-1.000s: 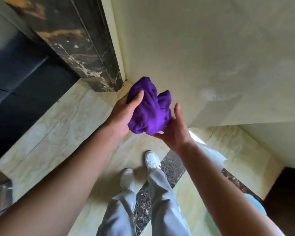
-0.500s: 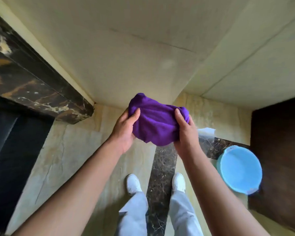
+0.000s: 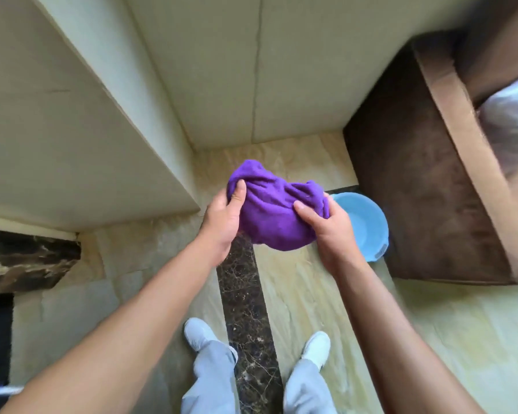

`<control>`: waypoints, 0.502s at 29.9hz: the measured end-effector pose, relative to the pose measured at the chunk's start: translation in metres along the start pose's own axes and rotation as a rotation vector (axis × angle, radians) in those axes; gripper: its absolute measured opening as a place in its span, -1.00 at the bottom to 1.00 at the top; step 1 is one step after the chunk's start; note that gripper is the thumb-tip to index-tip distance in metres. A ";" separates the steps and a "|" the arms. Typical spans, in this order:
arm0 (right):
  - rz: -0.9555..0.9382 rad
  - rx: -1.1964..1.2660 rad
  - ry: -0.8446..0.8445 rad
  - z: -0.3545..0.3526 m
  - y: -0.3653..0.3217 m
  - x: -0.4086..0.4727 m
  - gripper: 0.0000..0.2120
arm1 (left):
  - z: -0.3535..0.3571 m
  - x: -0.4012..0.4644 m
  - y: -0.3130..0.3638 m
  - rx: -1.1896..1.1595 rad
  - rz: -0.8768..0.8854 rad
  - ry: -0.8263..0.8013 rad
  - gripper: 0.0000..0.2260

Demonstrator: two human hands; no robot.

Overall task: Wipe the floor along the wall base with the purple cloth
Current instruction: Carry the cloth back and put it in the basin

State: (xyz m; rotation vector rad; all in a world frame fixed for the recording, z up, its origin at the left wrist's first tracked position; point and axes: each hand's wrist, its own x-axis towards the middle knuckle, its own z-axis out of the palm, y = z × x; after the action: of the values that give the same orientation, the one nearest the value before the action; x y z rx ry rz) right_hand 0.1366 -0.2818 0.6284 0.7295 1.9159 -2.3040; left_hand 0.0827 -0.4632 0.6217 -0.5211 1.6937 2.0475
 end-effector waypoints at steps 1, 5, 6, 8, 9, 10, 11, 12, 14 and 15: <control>-0.006 0.061 0.067 -0.020 0.002 0.003 -0.76 | 0.019 0.000 -0.007 -0.011 -0.004 -0.032 -0.83; -0.002 0.167 0.300 -0.137 0.002 0.007 -0.76 | 0.138 -0.004 -0.047 0.014 -0.051 -0.080 -0.80; -0.010 0.162 0.355 -0.159 0.002 0.010 -0.77 | 0.162 -0.005 -0.054 0.026 -0.069 -0.109 -0.79; -0.049 0.158 0.462 -0.216 -0.011 0.017 -0.85 | 0.227 -0.001 -0.068 0.043 -0.108 -0.155 -0.78; -0.060 0.145 0.512 -0.238 -0.017 0.022 -0.87 | 0.252 0.001 -0.076 0.045 -0.120 -0.147 -0.77; -0.066 0.147 0.541 -0.253 -0.020 0.028 -0.89 | 0.268 0.004 -0.081 0.044 -0.115 -0.147 -0.75; -0.070 0.137 0.571 -0.269 -0.023 0.036 -0.91 | 0.286 0.010 -0.086 0.057 -0.108 -0.150 -0.74; -0.076 0.129 0.577 -0.277 -0.024 0.041 -0.92 | 0.295 0.013 -0.090 0.059 -0.090 -0.151 -0.73; -0.066 0.083 0.627 -0.300 -0.020 0.057 -0.91 | 0.315 0.029 -0.097 0.143 -0.053 -0.163 -0.73; -0.062 0.050 0.662 -0.309 -0.015 0.065 -0.86 | 0.322 0.041 -0.100 0.203 -0.037 -0.183 -0.72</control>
State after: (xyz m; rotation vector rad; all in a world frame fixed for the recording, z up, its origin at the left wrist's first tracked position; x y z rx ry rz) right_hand 0.1718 0.0290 0.5809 1.6247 2.1207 -2.3389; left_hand 0.0983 -0.1265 0.5759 -0.2871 1.7412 1.8110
